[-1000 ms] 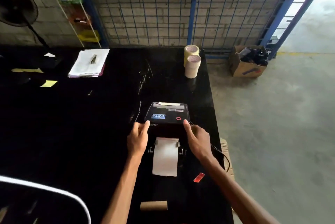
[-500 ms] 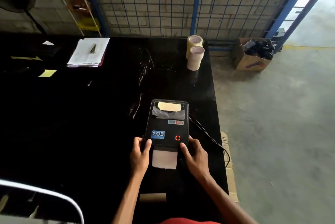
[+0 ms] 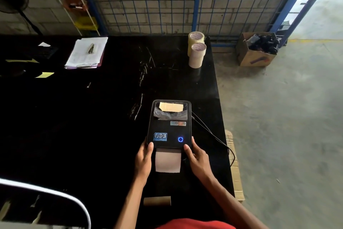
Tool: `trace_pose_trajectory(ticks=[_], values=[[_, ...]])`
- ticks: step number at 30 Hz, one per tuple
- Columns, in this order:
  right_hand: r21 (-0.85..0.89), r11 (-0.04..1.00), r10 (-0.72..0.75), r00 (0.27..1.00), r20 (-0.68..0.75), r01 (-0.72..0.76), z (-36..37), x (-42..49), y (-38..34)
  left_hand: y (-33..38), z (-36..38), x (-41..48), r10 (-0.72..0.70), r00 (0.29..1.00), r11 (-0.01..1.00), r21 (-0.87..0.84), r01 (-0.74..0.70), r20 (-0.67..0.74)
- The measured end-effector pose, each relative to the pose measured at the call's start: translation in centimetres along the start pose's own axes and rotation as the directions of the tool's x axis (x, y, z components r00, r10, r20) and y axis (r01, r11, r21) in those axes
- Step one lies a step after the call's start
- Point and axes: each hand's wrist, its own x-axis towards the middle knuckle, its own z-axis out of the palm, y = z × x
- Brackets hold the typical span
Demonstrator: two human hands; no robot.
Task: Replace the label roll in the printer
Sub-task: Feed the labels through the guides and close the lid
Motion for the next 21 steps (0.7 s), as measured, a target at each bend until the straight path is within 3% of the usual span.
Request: trace_pose_trajectory(ticks=[21], values=[[-0.018,1.0,-0.011,0.999,0.049,0.011,-0.44,0.22,0.27,0.27,0.22,-0.05,-0.025,1.0,0.999,-0.036,0.025,0.007]])
